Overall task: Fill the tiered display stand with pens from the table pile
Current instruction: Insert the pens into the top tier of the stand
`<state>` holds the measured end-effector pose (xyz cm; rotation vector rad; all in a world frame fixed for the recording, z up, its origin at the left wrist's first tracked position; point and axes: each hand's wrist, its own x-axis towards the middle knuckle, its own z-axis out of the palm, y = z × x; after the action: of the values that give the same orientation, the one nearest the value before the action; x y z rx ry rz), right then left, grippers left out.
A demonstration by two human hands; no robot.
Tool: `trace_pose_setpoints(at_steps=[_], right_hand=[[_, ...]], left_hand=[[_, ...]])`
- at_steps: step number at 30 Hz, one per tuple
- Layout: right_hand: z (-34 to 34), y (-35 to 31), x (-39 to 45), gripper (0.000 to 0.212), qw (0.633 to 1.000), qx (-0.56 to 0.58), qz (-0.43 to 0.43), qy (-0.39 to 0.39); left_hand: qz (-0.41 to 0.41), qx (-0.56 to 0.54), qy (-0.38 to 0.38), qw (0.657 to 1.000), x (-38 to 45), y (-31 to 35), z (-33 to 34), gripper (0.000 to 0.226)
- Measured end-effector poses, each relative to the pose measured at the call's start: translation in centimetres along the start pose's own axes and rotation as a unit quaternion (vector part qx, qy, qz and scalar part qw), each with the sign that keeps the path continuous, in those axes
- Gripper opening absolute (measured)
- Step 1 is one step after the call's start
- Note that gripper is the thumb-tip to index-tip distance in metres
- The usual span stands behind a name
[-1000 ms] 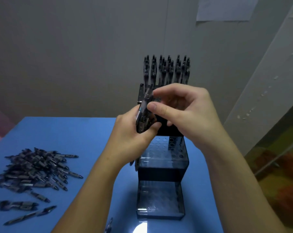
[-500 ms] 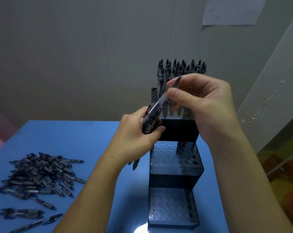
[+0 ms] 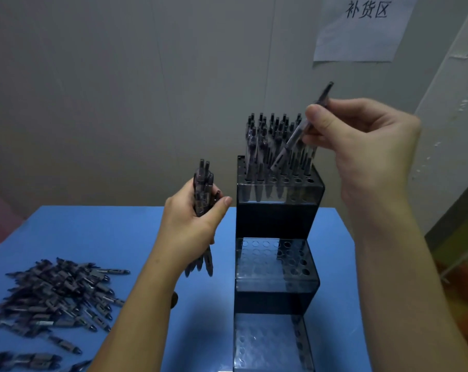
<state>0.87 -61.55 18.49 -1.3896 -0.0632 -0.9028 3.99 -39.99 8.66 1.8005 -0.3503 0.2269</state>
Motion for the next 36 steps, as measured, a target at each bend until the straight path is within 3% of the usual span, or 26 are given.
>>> trace_pose_setpoints(at_steps=[11, 15, 20, 24, 28, 31, 33, 36], right_hand=[[1.2, 1.3, 0.7, 0.014, 0.975, -0.222, -0.020, -0.007], [1.6, 1.8, 0.2, 0.017, 0.948, -0.312, 0.013, -0.057], [2.0, 2.2, -0.9, 0.034, 0.923, -0.375, 0.033, -0.081], [2.3, 1.8, -1.0, 0.037, 0.910, -0.406, 0.026, -0.076], [2.2, 1.4, -1.2, 0.031, 0.893, -0.440, 0.035, -0.088], [1.6, 1.0, -1.6, 0.022, 0.858, -0.489, 0.064, -0.145], [1.4, 0.3, -1.9, 0.021, 0.861, -0.471, 0.080, -0.177], [1.7, -1.1, -2.2, 0.013, 0.907, -0.314, 0.115, -0.256]], left_hand=[[0.027, 0.023, -0.003, 0.999, 0.1, 0.9, 0.8, 0.016], [0.029, 0.030, -0.006, 0.999, 0.0, 1.0, 0.8, 0.016], [0.029, 0.027, -0.009, 0.999, 0.1, 1.1, 0.8, 0.016], [0.020, 0.010, -0.009, 1.000, 0.1, 1.3, 0.8, 0.016], [0.019, -0.009, -0.019, 1.000, 0.0, 1.6, 0.8, 0.016], [0.024, -0.019, -0.026, 0.999, -0.2, 1.9, 0.7, 0.014], [0.032, -0.017, -0.035, 0.999, -0.4, 2.0, 0.6, 0.013], [0.045, -0.016, -0.061, 0.997, -0.5, 2.1, 0.8, 0.014]])
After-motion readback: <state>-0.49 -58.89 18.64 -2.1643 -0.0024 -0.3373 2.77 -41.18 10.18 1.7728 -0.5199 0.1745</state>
